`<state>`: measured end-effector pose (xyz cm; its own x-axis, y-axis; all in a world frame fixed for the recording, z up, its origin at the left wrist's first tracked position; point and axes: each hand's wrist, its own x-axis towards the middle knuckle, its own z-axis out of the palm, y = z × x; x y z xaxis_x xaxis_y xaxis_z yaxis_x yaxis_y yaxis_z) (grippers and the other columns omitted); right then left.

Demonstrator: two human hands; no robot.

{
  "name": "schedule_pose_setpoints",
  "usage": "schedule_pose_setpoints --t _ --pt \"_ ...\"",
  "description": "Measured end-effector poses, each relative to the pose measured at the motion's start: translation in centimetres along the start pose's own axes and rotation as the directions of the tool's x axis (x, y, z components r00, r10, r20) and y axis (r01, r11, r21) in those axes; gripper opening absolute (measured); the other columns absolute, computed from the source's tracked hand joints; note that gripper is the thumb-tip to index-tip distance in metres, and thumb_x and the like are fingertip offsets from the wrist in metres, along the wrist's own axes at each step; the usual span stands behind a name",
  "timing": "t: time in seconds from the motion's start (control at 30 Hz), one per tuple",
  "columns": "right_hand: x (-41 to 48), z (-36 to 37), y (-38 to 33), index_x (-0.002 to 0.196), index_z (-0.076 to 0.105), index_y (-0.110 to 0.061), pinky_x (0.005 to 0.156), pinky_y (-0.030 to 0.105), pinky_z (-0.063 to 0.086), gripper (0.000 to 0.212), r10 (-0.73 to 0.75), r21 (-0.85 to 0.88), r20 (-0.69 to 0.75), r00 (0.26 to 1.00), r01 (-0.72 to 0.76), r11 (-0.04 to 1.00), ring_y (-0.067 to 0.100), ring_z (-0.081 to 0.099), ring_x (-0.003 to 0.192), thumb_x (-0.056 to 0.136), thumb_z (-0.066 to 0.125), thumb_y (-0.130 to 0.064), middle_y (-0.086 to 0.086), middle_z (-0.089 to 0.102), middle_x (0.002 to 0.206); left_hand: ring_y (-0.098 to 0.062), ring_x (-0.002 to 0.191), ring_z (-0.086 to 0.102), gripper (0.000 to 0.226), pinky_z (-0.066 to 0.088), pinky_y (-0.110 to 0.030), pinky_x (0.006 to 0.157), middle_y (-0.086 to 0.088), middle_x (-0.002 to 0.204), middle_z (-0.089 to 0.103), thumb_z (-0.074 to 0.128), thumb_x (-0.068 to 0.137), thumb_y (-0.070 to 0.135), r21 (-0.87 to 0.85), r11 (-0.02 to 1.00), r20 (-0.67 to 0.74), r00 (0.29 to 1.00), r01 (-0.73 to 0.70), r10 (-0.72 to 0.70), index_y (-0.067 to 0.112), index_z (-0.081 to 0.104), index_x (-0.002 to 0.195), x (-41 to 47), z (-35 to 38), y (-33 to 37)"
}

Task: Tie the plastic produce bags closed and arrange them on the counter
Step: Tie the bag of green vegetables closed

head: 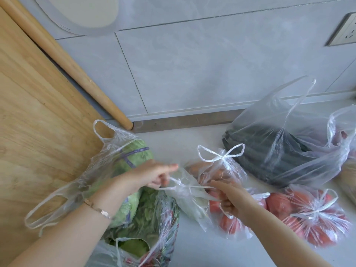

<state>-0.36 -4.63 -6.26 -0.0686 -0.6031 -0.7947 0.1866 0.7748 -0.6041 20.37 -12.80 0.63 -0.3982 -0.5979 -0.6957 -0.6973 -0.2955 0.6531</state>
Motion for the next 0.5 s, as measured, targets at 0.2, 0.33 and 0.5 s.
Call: schedule_pose_setpoints --t 0.2,0.33,0.5 --pt "0.9 1.7 -2.3 0.064 0.054 -0.011 0.034 0.015 0.028 0.022 -0.188 -0.047 -0.155 0.970 0.183 0.982 0.006 0.031 0.029 0.078 0.070 -0.017 -0.008 0.039 0.035 -0.004 0.042 0.032 0.025 0.032 -0.018 0.051 0.008 0.041 0.036 0.055 0.092 0.021 0.150 0.918 -0.114 0.915 -0.368 0.386 0.014 0.070 0.073 -0.1 1.5 1.6" --pt "1.3 2.5 -3.1 0.062 0.047 -0.015 0.036 0.017 0.020 0.028 -0.150 0.146 -0.115 0.982 0.166 0.975 0.007 0.025 0.031 0.081 0.067 -0.013 -0.010 0.033 0.033 -0.005 0.051 0.040 0.039 0.038 -0.014 0.068 0.011 0.046 0.042 0.048 0.089 0.022 -0.321 0.822 -0.243 0.880 -0.471 0.409 0.025 0.058 0.051 0.6 1.3 0.6" --pt "0.1 2.9 -2.0 0.054 0.025 -0.020 0.036 0.016 0.017 0.047 -0.264 0.090 -0.189 0.946 0.285 0.954 0.007 0.017 0.033 0.081 0.060 -0.005 -0.007 0.022 0.042 -0.006 0.038 0.036 0.034 0.036 -0.014 0.039 0.006 0.042 0.039 0.037 0.096 0.011 -0.902 0.293 -0.300 0.948 -0.317 0.102 0.011 0.048 0.064 1.8 1.1 -2.0"
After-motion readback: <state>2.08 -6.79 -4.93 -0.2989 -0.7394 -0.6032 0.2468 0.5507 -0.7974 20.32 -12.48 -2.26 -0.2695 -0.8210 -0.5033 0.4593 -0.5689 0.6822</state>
